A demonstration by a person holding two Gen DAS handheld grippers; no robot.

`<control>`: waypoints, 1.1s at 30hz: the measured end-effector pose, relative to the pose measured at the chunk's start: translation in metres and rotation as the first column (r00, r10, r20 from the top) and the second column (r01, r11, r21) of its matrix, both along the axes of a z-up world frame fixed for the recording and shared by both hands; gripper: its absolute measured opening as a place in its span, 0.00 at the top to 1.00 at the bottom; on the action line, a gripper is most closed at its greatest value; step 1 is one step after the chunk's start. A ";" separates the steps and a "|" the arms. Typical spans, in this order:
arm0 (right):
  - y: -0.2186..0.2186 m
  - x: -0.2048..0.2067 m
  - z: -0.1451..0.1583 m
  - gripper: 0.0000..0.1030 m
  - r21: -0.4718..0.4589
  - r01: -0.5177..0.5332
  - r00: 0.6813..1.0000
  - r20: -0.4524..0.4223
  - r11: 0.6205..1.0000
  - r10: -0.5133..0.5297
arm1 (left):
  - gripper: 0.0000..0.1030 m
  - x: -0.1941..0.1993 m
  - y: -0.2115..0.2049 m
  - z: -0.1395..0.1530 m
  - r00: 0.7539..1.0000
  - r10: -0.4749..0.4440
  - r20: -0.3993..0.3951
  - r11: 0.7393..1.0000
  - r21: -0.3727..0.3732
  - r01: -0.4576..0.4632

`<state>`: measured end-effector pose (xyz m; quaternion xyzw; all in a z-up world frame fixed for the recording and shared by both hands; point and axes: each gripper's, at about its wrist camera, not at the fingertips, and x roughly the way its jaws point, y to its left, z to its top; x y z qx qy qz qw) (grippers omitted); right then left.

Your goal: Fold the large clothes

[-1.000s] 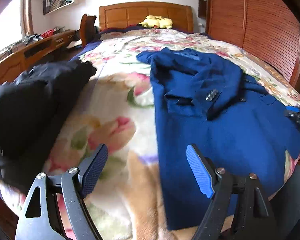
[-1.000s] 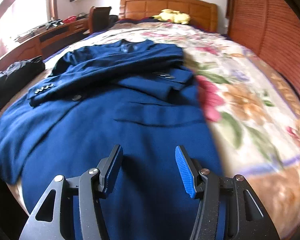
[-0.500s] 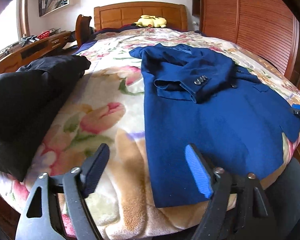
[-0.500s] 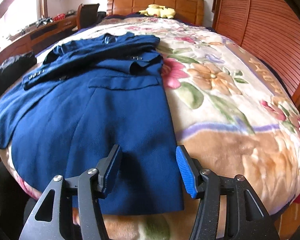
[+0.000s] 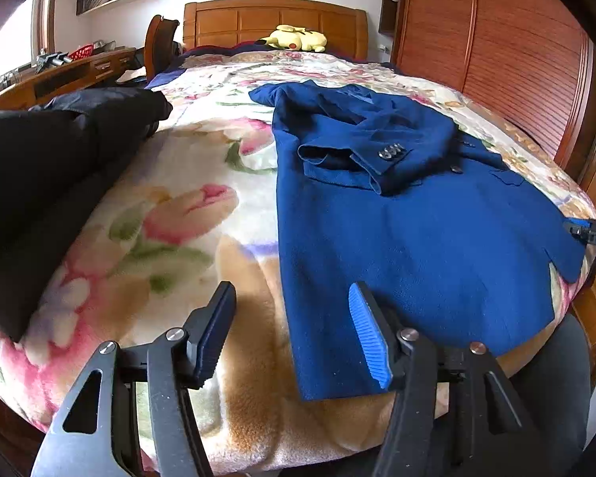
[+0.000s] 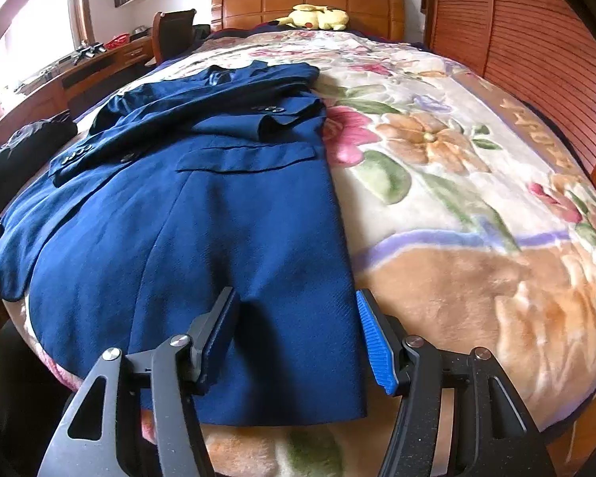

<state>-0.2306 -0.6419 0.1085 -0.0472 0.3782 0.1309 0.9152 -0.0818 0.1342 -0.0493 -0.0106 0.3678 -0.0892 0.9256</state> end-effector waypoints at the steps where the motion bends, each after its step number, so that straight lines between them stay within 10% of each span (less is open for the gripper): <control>1: 0.001 0.000 0.000 0.40 0.002 -0.004 1.000 -0.001 1.000 0.004 | 0.41 0.000 0.001 0.000 1.000 0.002 -0.001 1.000 -0.008 -0.002; 14: 0.012 -0.004 0.003 0.88 0.005 -0.074 0.997 0.022 0.997 0.074 | 0.86 -0.010 -0.011 0.008 0.999 -0.044 0.003 0.999 0.019 0.043; 33: 0.015 -0.039 0.044 0.93 -0.009 -0.035 0.974 0.222 0.999 0.036 | 0.96 -0.039 -0.017 0.046 0.987 -0.033 0.160 0.999 0.023 0.030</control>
